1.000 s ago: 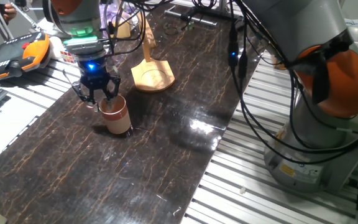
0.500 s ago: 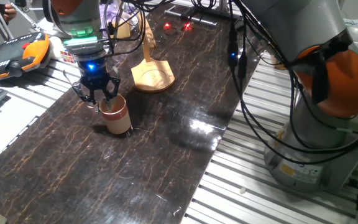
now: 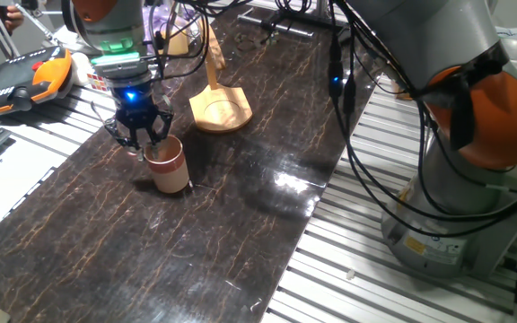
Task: Put the cup on the cup rack
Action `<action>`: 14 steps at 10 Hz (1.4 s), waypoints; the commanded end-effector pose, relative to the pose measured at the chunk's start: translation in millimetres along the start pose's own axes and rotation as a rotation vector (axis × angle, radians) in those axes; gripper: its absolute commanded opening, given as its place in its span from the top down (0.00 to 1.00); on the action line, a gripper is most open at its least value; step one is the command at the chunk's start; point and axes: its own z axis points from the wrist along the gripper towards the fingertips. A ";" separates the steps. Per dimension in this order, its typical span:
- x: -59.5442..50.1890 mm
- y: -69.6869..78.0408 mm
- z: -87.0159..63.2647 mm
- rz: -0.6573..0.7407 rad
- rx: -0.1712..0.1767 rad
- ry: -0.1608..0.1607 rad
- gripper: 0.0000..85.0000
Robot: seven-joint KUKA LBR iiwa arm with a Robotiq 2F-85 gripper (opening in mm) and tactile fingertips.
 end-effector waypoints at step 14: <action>-4.7 -10.5 -43.1 0.021 0.021 -0.278 0.99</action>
